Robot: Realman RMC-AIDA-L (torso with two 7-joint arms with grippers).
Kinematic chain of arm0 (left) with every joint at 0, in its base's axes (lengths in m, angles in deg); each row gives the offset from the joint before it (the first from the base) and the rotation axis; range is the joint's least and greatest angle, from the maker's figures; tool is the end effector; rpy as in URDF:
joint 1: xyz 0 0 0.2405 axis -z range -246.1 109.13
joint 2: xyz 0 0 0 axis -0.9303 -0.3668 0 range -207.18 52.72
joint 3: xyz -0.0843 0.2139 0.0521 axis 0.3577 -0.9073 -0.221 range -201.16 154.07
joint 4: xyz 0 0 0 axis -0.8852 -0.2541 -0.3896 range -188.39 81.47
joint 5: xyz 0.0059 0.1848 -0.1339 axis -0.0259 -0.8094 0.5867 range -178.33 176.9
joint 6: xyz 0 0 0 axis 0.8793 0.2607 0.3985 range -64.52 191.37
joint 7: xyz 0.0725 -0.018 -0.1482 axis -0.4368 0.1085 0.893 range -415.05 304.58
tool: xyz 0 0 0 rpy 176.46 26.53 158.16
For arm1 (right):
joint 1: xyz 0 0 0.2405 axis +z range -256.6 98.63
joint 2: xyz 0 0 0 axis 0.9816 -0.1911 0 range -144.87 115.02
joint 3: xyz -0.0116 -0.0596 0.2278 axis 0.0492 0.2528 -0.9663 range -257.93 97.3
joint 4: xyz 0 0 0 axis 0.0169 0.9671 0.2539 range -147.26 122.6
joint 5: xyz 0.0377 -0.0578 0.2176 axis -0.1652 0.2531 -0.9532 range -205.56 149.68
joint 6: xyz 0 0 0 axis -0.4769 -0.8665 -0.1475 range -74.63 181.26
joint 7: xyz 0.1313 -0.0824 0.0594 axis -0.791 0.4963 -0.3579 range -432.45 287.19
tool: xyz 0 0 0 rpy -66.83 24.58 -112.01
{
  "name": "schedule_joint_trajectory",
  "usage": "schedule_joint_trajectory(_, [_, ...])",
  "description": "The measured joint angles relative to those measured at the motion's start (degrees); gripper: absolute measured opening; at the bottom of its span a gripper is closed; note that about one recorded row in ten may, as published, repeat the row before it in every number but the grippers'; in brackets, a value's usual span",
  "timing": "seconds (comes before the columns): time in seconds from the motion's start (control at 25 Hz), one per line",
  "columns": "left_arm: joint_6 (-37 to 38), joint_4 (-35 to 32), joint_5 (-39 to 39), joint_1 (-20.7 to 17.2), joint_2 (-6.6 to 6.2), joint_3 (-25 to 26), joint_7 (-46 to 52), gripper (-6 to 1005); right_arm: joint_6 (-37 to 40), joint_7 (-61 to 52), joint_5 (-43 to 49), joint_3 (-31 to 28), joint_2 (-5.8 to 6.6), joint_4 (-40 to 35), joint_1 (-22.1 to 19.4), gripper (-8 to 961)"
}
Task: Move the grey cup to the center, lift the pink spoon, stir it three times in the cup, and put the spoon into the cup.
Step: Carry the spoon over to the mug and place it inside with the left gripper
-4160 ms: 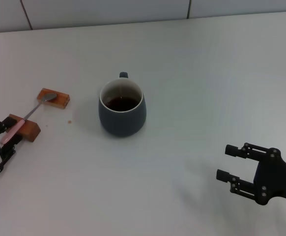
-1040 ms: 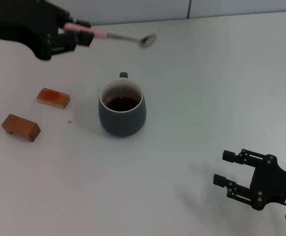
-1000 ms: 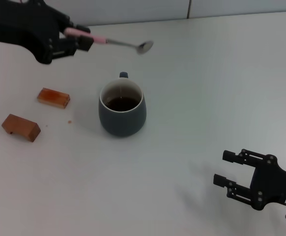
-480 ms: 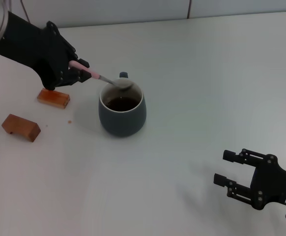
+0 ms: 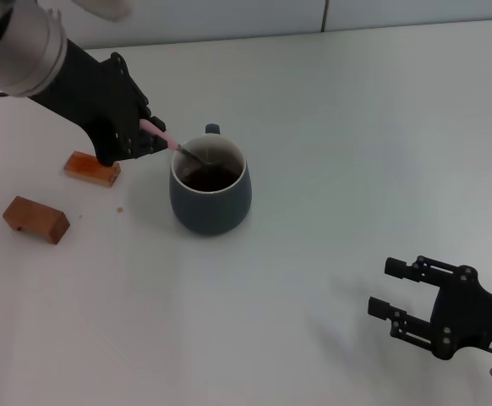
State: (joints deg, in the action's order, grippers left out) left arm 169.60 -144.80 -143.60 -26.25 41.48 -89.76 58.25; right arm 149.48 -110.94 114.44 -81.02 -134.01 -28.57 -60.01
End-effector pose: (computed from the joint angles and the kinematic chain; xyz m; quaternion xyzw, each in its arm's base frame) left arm -0.0882 0.3611 0.0565 -0.9819 0.0062 0.1426 0.1247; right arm 0.3289 0.2205 -0.0472 -0.9151 0.1768 0.2934 0.2128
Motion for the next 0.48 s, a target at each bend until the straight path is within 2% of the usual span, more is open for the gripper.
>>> schedule_joint_trajectory(0.08, [0.0,0.0,0.0,0.0,0.0,0.0,0.0,161,-0.1,0.0,0.0,0.0,0.0,0.1,0.2,623])
schedule_joint_trajectory(0.12, [-3.2,0.5,-4.3,0.2,0.16,-6.0,1.5,161,-0.2,0.0,0.0,0.1,0.0,0.1,0.3,623])
schedule_joint_trajectory(0.48, [-4.7,2.8,-6.8,1.5,0.14,-10.3,1.7,166,-0.1,0.0,0.0,0.1,0.0,0.1,0.7,623])
